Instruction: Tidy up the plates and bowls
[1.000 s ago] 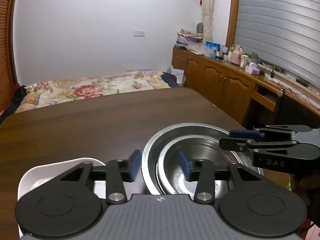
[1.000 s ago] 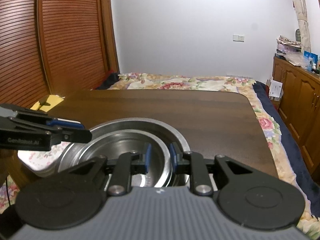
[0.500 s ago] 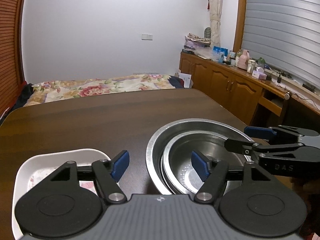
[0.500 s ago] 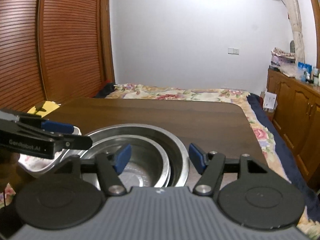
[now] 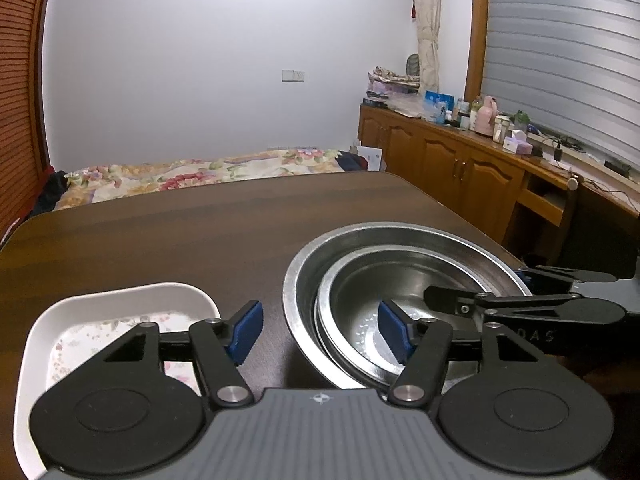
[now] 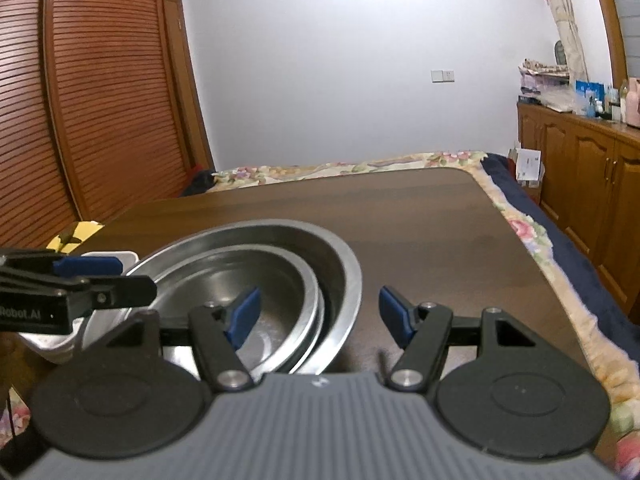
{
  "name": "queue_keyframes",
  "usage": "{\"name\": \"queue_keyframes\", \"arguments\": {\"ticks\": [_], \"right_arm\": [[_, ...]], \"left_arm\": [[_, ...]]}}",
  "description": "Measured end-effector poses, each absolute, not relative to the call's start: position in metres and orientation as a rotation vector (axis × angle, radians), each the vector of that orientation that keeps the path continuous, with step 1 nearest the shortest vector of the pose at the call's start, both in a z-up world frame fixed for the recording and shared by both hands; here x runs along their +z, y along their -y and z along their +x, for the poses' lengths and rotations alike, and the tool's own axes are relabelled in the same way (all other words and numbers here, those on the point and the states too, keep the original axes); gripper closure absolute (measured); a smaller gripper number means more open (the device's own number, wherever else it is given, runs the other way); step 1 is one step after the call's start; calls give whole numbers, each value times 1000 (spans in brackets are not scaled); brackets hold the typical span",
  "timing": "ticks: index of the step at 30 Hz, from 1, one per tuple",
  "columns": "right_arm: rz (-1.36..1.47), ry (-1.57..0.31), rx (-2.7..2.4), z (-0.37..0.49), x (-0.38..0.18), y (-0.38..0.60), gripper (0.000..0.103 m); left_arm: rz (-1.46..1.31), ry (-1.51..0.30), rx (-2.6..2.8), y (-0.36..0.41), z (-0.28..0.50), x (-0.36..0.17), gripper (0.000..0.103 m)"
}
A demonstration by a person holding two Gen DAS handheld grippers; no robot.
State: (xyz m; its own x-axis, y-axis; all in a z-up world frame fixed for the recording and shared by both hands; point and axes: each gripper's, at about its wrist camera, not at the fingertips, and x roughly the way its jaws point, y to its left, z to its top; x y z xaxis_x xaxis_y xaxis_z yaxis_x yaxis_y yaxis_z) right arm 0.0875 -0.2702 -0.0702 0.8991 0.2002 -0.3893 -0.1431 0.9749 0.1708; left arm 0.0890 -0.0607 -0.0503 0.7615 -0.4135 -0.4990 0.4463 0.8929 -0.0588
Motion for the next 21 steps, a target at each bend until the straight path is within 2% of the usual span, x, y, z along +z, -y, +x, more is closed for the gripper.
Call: {"name": "queue_keyframes", "arguments": {"ticks": [12, 16, 21], "right_arm": [[139, -422, 200, 87, -74, 264, 37], [154, -427, 200, 87, -76, 264, 41], [155, -422, 202, 86, -76, 263, 44]], "left_arm": [[71, -548, -480, 66, 87, -58, 45], [74, -551, -478, 68, 87, -59, 46], [75, -551, -475, 68, 87, -59, 54]]}}
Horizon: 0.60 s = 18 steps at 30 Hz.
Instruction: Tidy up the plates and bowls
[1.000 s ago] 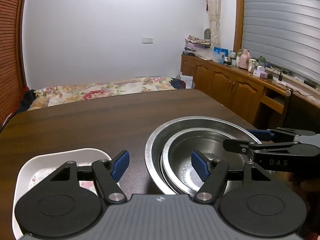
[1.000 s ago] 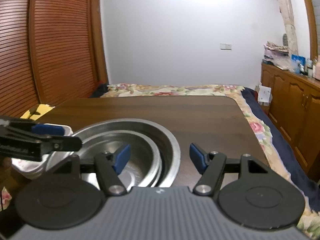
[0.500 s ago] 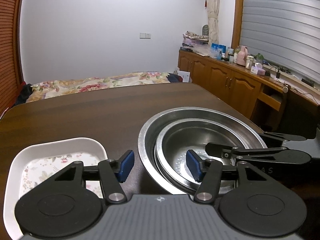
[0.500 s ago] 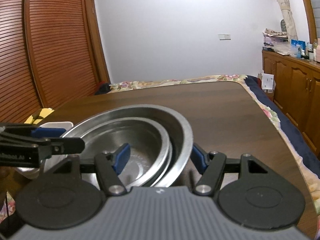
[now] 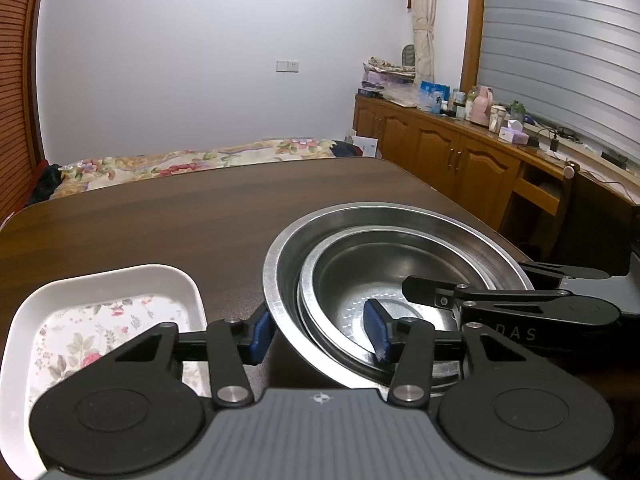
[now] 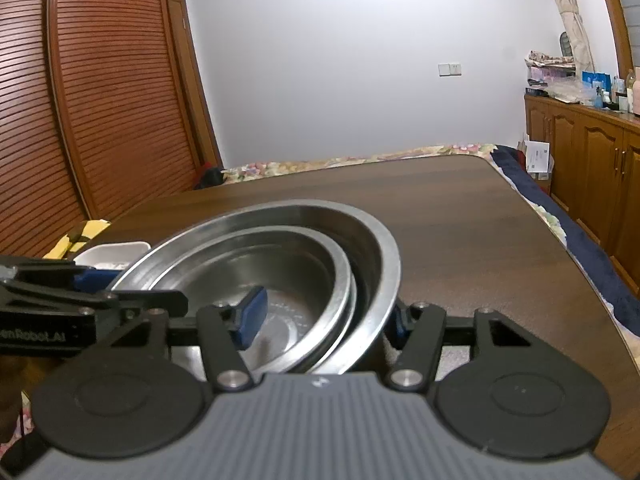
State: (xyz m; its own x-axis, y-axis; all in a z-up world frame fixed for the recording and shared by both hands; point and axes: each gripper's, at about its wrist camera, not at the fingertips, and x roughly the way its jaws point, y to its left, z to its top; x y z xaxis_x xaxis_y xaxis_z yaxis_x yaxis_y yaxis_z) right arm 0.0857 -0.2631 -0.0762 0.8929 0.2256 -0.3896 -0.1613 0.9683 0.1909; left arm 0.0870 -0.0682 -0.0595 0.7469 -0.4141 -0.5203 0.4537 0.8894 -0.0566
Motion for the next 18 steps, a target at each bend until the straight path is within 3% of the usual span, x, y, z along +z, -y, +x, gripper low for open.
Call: {"name": "queue_keyframes", "arguments": {"ticks": [3, 11, 18], "right_arm": [[152, -417, 204, 85, -76, 262, 50], [179, -409, 175, 82, -74, 264, 66], [175, -349, 195, 75, -56, 265, 67]], "left_arm": [[70, -545, -465, 67, 86, -57, 63], [53, -524, -450, 63, 82, -48, 63], [44, -481, -451, 58, 76, -26, 64]]}}
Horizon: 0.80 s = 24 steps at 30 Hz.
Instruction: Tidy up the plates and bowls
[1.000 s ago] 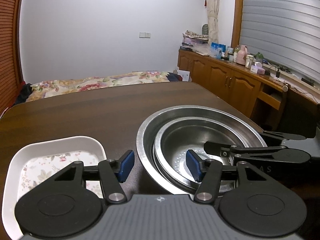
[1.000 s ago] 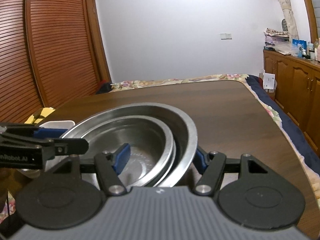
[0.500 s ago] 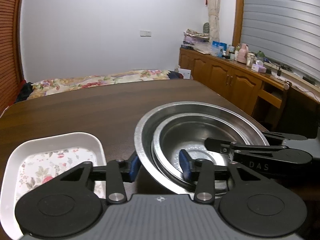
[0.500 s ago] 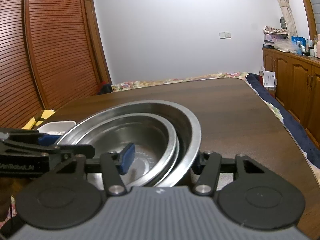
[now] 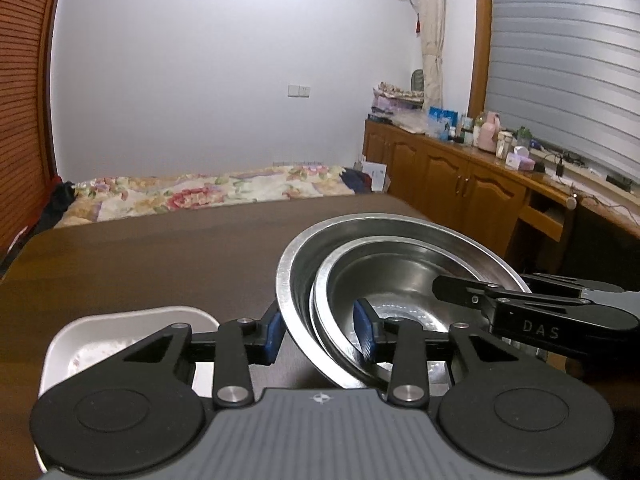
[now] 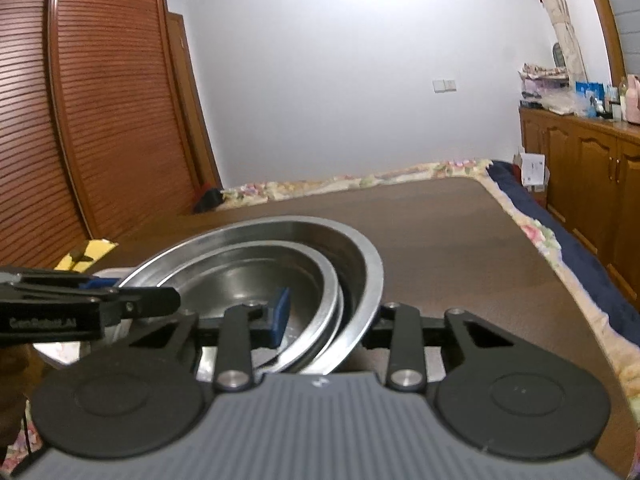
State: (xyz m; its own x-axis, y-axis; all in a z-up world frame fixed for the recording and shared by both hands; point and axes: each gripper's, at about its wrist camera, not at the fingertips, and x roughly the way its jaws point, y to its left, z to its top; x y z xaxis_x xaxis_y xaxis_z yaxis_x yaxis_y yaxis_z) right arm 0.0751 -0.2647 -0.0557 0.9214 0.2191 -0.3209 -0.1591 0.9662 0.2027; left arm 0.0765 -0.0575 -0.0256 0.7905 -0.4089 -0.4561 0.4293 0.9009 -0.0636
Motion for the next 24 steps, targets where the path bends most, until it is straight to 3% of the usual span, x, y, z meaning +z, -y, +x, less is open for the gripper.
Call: {"name": "queue_keyframes", "arguments": {"ticks": [24], "right_arm": [[180, -418, 233, 79, -25, 252, 67]], "left_arm": [[30, -531, -399, 36, 61, 6, 64]]}}
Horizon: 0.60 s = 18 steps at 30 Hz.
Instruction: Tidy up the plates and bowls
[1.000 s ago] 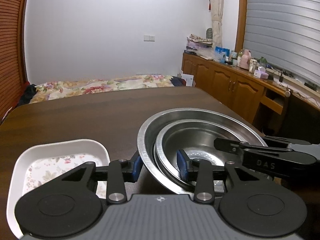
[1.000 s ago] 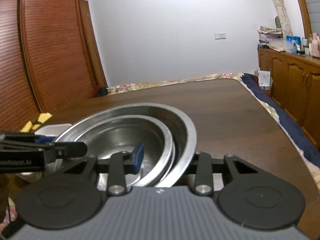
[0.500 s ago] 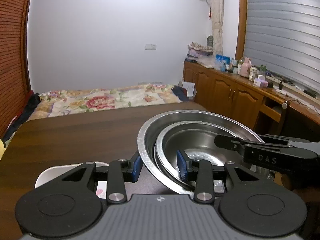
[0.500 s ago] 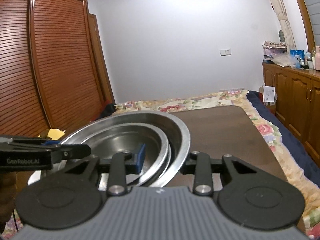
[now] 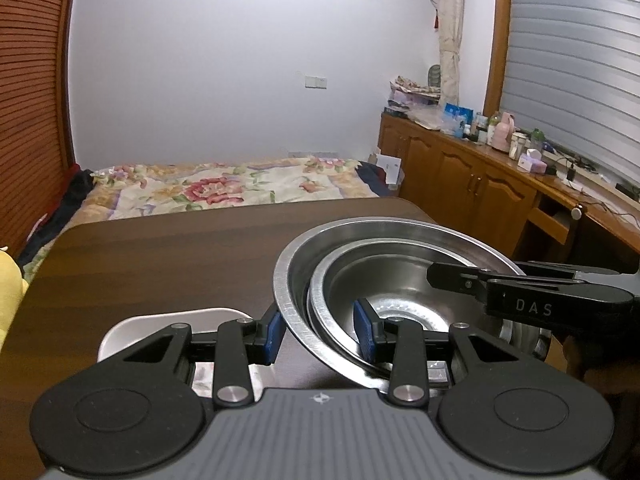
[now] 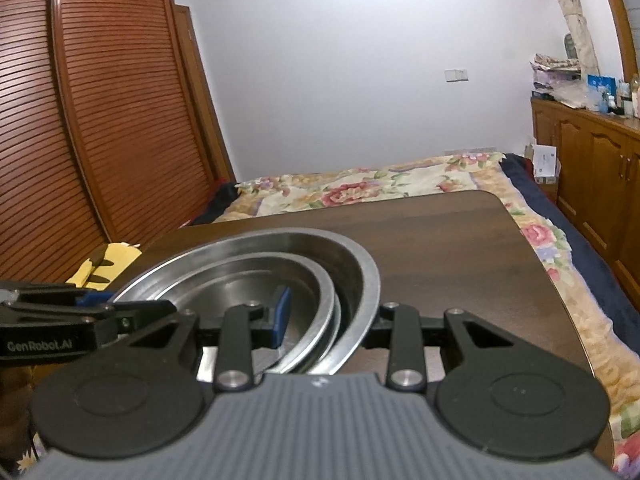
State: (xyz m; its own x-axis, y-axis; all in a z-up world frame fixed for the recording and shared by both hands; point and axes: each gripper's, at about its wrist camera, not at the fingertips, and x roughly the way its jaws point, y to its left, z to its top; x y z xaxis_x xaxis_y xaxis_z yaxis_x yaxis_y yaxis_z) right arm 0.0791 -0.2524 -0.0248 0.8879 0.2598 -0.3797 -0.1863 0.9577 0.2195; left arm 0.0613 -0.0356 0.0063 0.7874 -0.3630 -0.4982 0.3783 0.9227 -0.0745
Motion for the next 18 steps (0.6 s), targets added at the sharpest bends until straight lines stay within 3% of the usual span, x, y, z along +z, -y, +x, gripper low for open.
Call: {"name": "queue_keyframes", "arguments": {"ticks": [18], "right_arm": [[140, -428, 336, 86, -11, 210, 68]], "left_arm": [[-11, -546, -315, -19, 55, 6, 64]]}}
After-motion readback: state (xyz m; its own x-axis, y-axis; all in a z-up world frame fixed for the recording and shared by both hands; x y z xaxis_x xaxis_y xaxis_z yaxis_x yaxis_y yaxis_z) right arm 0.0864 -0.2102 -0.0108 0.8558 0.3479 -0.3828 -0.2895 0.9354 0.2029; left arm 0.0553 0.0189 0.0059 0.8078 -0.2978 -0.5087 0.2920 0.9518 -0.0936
